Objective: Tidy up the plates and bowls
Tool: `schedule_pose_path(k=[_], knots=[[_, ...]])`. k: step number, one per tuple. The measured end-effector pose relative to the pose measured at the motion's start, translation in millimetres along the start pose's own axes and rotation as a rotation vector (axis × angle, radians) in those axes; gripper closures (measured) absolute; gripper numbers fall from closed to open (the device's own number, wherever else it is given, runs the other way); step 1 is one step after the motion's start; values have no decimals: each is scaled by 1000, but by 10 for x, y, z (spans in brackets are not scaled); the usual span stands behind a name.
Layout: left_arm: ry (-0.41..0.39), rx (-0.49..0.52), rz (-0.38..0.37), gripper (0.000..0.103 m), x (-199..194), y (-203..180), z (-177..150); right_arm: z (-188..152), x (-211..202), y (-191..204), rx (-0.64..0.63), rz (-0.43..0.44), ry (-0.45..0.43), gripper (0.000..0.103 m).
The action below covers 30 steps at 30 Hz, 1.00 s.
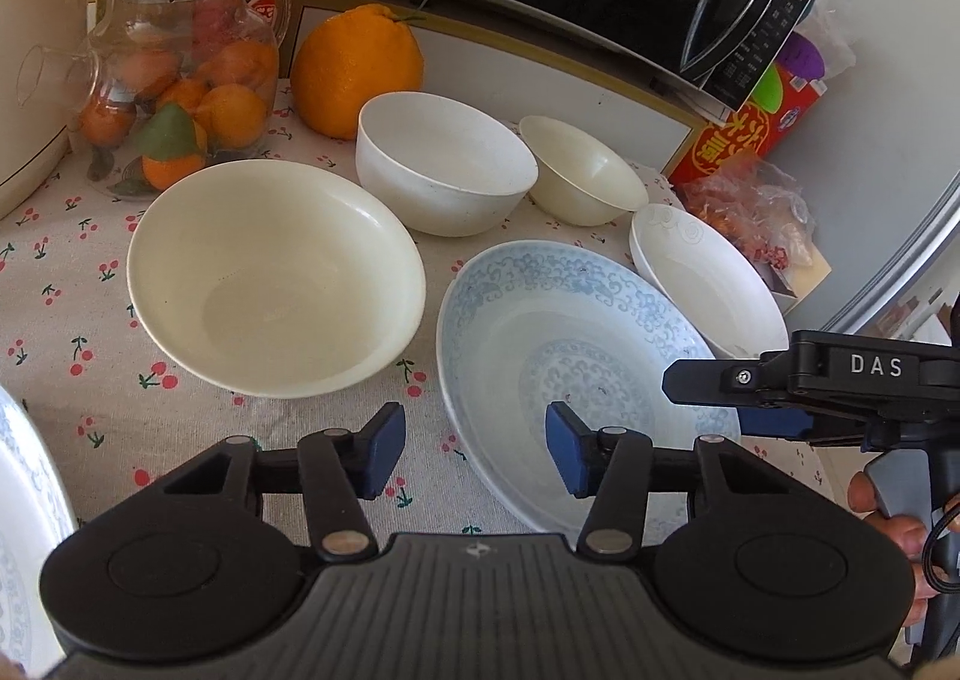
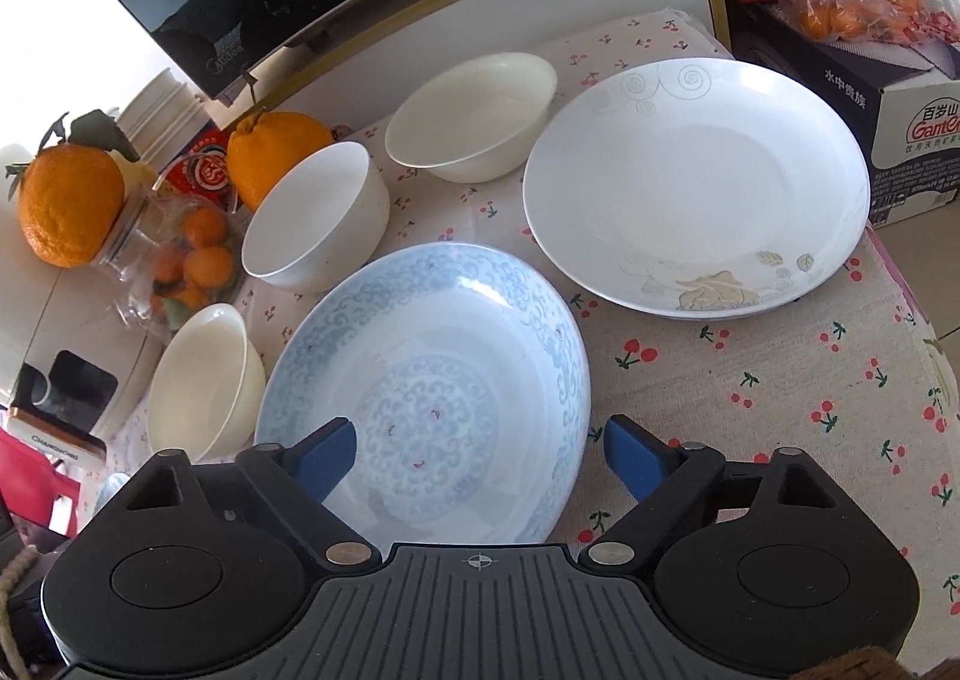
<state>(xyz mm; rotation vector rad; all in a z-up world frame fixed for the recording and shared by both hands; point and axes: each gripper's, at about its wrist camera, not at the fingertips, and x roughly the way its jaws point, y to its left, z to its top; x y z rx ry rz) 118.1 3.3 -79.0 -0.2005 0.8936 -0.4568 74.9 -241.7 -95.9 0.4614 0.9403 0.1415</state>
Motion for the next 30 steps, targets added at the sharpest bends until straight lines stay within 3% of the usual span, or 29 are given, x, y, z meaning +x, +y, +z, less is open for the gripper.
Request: schedule_pose_path(k=[6, 12, 19, 30], knots=[[3, -2, 23, 69, 81, 3, 16, 7, 64, -45, 21, -59, -14, 43], [-1, 39, 46, 78, 113, -38, 2, 11, 117, -135, 51, -100, -27, 61], [1, 53, 66, 87, 143, -54, -21, 3, 124, -143, 50, -115, -45, 64], [-13, 58, 75, 88, 168, -73, -28, -11, 155, -99, 22, -147, -71, 64]])
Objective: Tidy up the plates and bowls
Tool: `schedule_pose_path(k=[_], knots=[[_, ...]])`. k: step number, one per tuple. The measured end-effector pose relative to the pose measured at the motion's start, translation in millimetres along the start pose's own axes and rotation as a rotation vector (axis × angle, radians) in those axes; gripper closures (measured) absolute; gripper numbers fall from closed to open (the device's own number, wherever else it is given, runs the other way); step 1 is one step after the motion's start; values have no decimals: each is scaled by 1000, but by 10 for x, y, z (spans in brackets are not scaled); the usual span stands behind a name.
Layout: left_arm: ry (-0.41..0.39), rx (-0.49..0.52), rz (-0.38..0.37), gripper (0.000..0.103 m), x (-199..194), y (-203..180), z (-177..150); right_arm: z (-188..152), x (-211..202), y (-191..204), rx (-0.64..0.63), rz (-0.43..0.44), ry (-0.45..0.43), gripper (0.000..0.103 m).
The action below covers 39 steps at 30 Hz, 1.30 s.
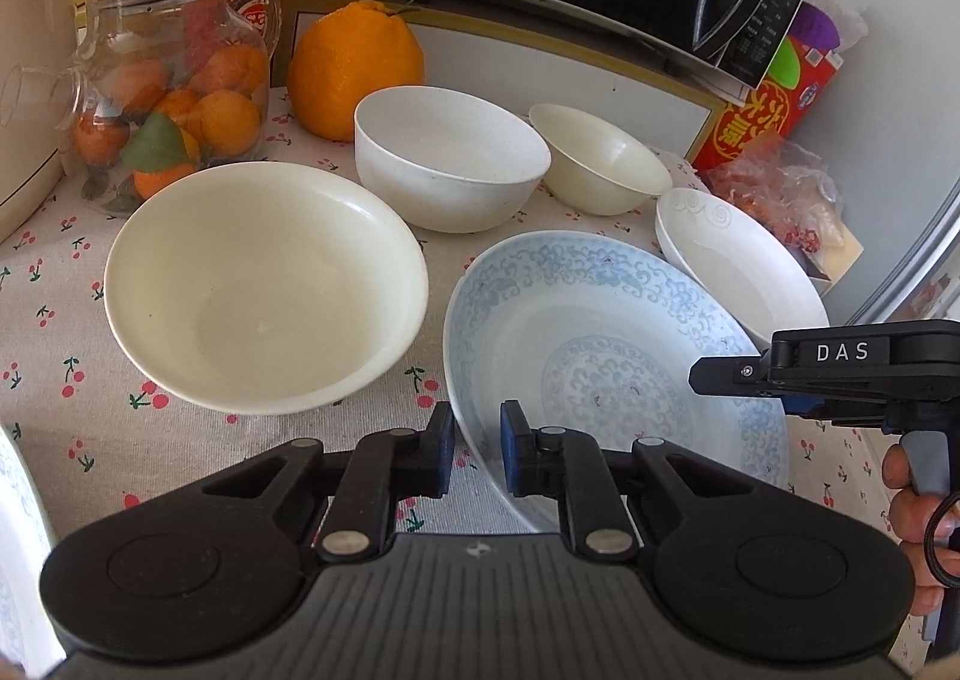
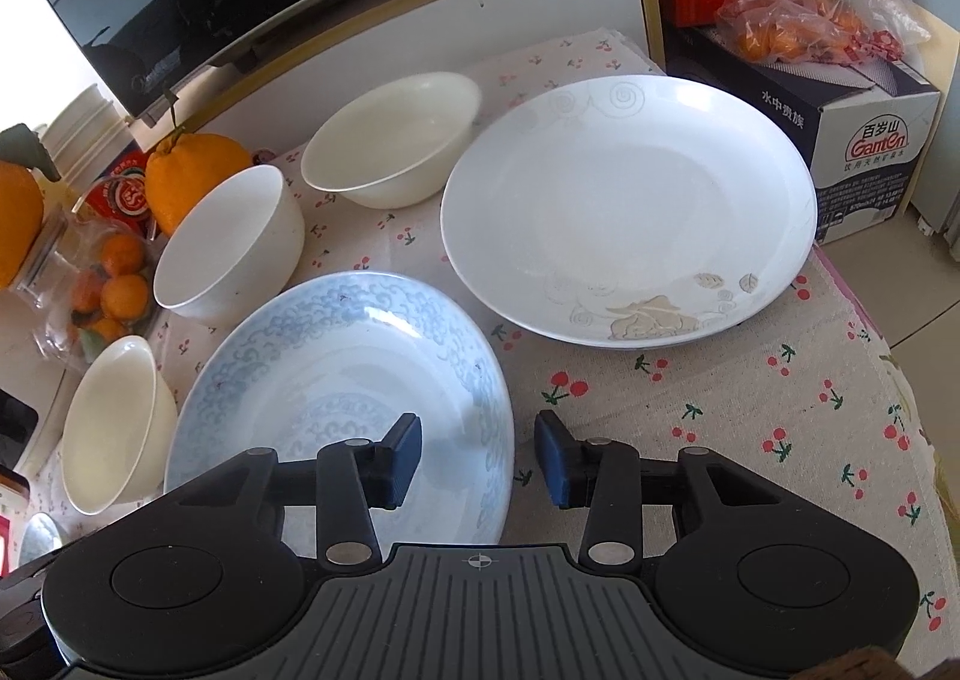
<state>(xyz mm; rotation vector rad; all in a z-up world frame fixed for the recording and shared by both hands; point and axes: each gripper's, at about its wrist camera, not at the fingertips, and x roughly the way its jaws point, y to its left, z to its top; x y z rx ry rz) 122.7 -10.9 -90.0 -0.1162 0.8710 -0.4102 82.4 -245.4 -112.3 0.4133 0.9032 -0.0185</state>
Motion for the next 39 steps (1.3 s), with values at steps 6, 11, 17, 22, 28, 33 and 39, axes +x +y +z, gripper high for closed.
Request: schedule_pose_path(k=[6, 11, 17, 22, 28, 33, 39], knots=[[-3, 5, 2, 89, 2, -4, 0, -1, 6, 13, -11, -7, -7, 64], [-6, 11, 1, 89, -4, -9, 3, -1, -5, 41, -28, -4, -6, 69], [-13, 18, 6, 89, -38, -4, 18, -26, -55, 113, -67, -1, 0, 69], [-15, 21, 14, 89, -98, 8, 3, -57, -132, 132, -77, 6, 0, 71], [-31, 37, 14, 89, -213, 6, -23, -149, -249, 212, -126, 7, -21, 71], [-44, 63, 17, 89, -328, 29, -74, -250, -349, 263, -147, 18, -26, 71], [-46, 87, 15, 89, -473, 82, -164, -413, -464, 328, -171, 33, -21, 71]])
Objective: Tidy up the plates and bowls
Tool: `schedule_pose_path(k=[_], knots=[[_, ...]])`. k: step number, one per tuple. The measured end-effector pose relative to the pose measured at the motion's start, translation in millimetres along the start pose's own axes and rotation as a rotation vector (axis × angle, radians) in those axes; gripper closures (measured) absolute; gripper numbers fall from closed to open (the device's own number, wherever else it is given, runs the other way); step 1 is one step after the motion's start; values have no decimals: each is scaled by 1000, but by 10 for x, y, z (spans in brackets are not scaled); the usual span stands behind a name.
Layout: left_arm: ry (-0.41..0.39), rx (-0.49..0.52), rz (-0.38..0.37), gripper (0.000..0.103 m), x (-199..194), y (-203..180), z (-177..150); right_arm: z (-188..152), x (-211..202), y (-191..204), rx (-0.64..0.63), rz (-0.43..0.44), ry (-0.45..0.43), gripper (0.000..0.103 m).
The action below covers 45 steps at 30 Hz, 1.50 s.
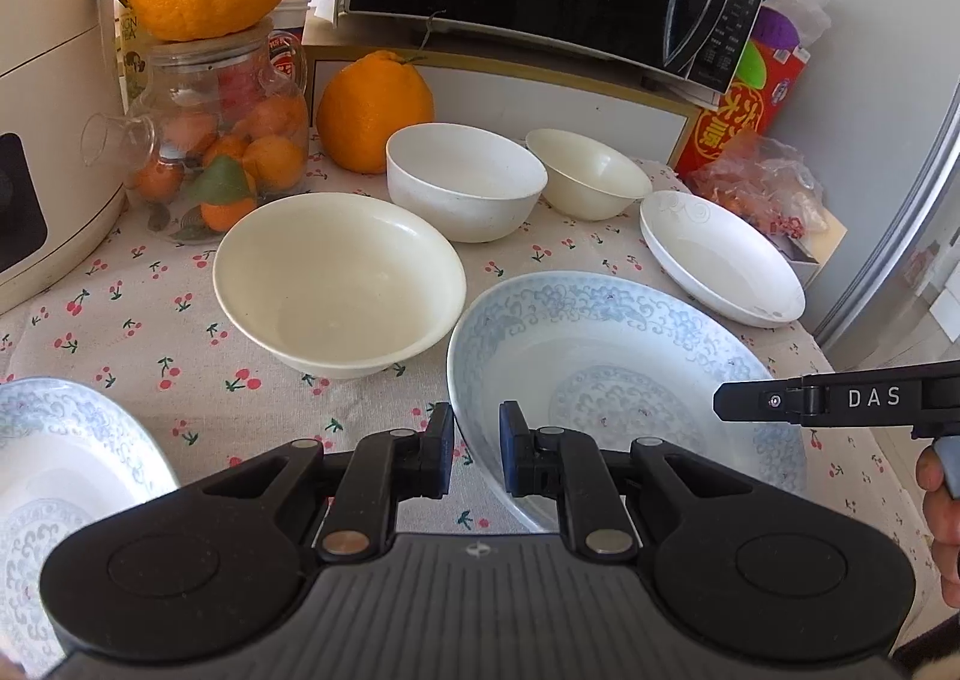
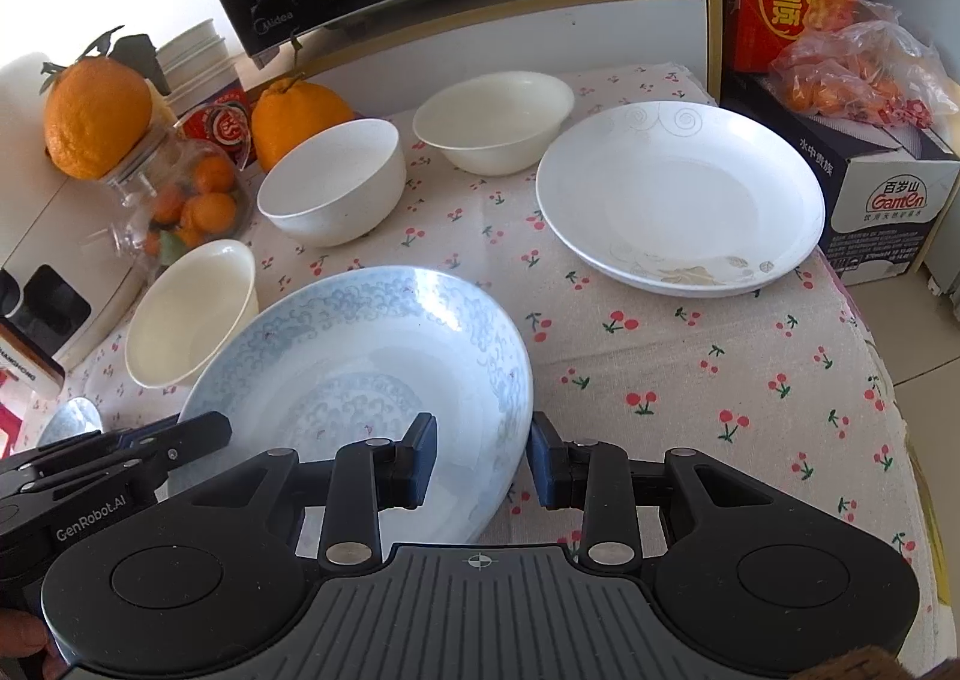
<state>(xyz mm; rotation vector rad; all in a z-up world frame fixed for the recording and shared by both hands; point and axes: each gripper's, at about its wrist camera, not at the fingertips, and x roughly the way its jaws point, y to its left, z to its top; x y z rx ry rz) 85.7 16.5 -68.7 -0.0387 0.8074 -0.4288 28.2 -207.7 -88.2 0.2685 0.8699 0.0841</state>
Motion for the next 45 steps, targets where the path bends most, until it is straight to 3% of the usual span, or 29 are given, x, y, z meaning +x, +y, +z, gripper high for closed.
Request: schedule_pose_path(k=[14, 20, 29, 32, 34, 36, 39, 42, 45], knots=[[46, 26, 4, 89, -184, 92, -228, -333, -130, 212, -79, 11, 67, 71], [45, 86, 25, 89, -176, 42, -296, -369, -122, 267, -122, -7, 52, 71], [67, 74, 4, 85, -166, 66, -260, -334, -80, 267, -119, -3, 76, 69], [74, 74, 8, 73, -165, 55, -242, -312, -73, 265, -114, -2, 83, 68], [71, 87, 18, 57, -179, 45, -227, -287, -71, 246, -101, 0, 80, 64], [70, 92, 21, 42, -200, 45, -205, -259, -90, 226, -84, -4, 66, 45], [68, 97, 21, 23, -246, 50, -172, -213, -133, 207, -69, -3, 41, 25], [50, 104, 65, 7, -330, 68, -125, -176, -177, 212, -64, 0, 14, 14], [19, 116, 114, 2, -431, 119, -95, -151, -205, 263, -77, 6, -11, 8]])
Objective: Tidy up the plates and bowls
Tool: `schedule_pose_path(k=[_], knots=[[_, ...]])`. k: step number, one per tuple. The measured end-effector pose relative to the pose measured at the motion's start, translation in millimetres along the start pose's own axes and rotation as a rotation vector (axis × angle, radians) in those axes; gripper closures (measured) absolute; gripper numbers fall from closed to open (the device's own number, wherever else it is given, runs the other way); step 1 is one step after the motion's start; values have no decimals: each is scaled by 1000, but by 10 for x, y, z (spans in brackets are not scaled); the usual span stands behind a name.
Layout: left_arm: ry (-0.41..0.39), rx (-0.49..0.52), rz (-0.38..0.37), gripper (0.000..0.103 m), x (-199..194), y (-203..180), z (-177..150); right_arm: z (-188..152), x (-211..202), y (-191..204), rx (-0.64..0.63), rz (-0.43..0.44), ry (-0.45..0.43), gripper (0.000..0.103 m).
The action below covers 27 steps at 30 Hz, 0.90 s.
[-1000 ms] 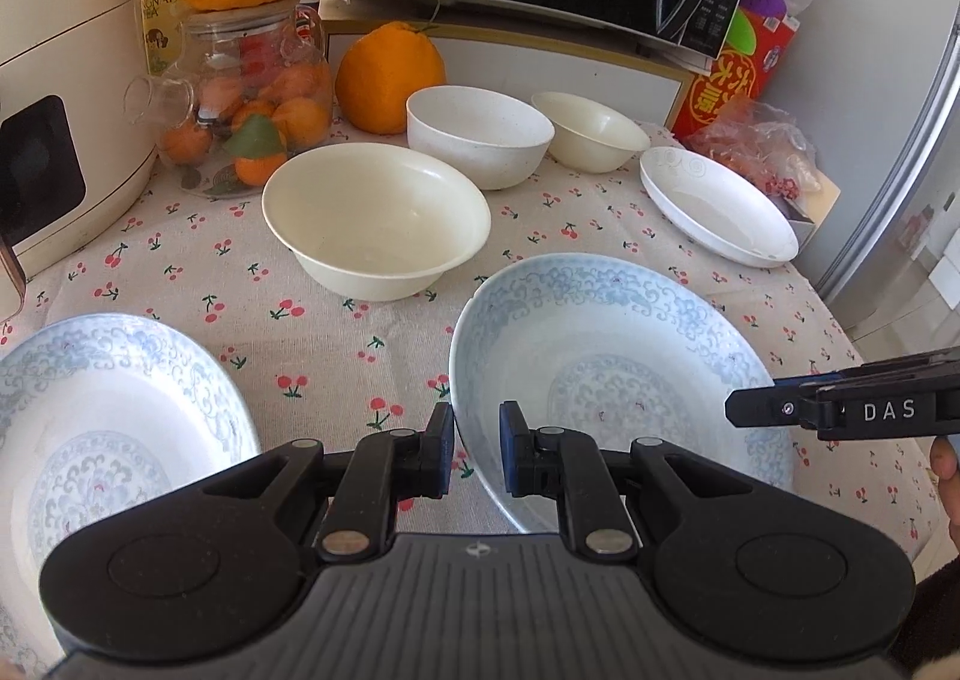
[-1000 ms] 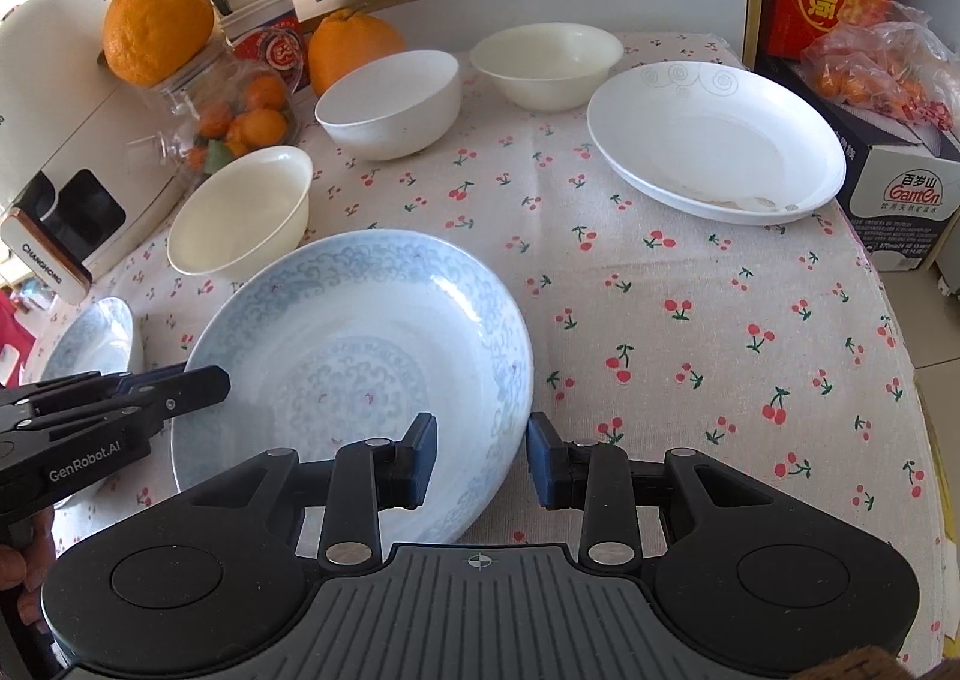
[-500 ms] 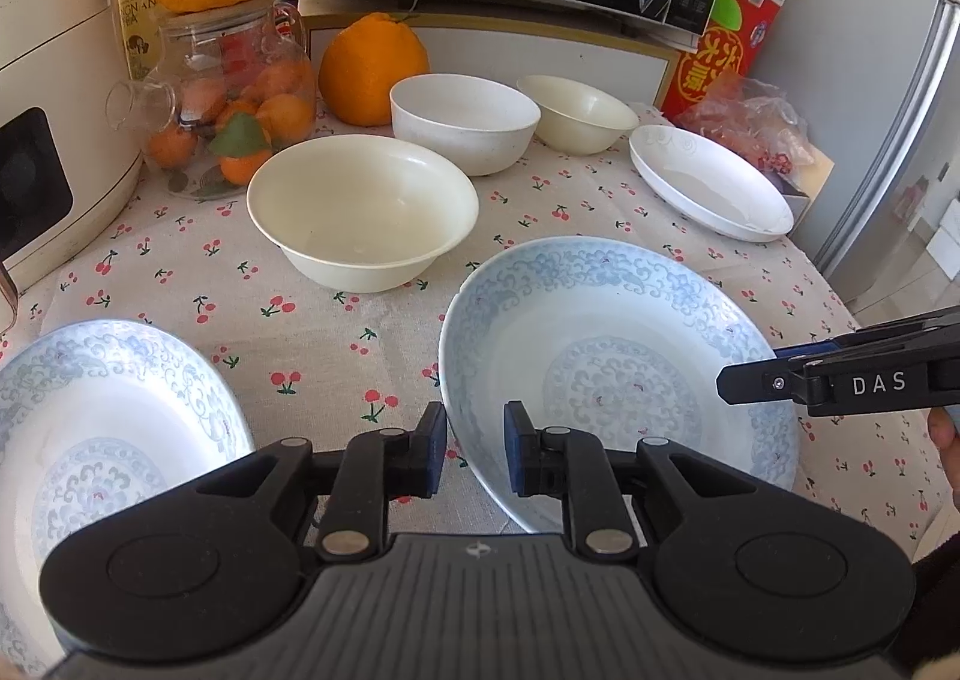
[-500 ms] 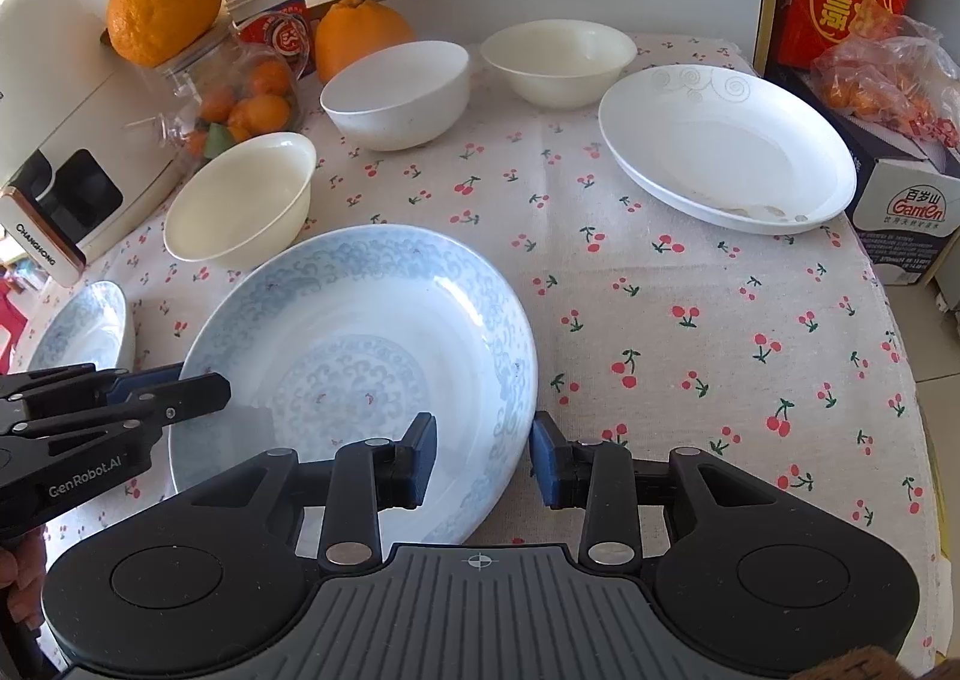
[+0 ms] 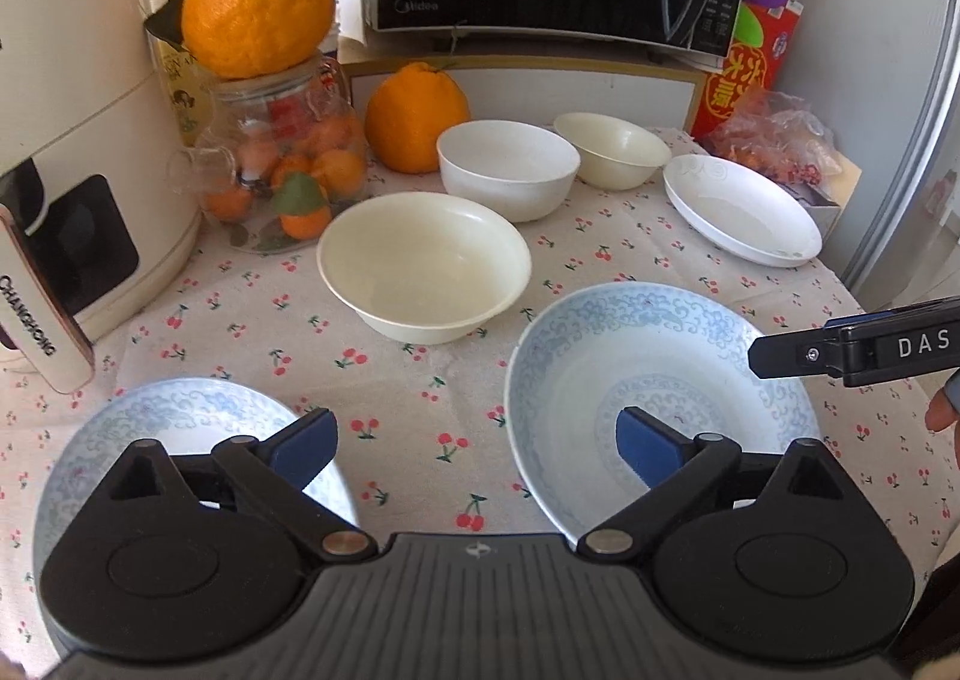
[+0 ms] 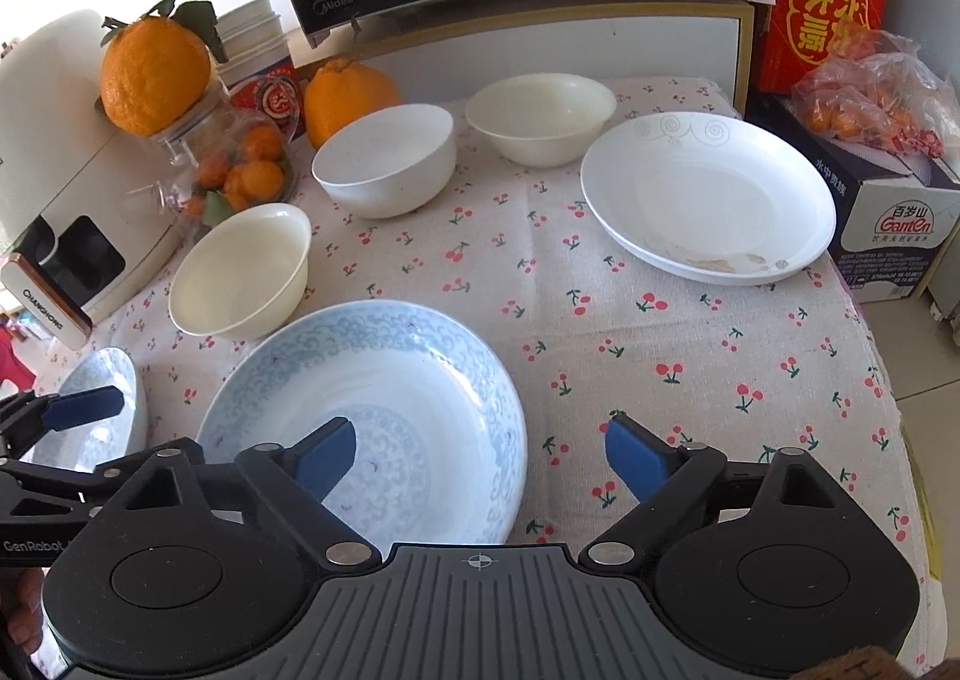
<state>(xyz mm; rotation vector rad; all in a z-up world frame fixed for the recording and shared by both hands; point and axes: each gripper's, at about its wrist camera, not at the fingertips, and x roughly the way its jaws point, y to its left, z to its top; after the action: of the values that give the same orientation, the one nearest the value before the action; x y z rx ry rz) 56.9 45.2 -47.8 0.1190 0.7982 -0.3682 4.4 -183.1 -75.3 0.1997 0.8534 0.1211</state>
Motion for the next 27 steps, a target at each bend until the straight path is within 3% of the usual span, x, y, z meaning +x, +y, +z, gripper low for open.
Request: schedule_pose_path(k=[6, 27], knots=[[-10, -11, 83, 1, -127, 220, 3, 56, -19, 229, -42, 22, -25, 6], [35, -162, 222, 1, -448, 1145, -422, 104, 155, 1543, -236, 206, -43, 5]])
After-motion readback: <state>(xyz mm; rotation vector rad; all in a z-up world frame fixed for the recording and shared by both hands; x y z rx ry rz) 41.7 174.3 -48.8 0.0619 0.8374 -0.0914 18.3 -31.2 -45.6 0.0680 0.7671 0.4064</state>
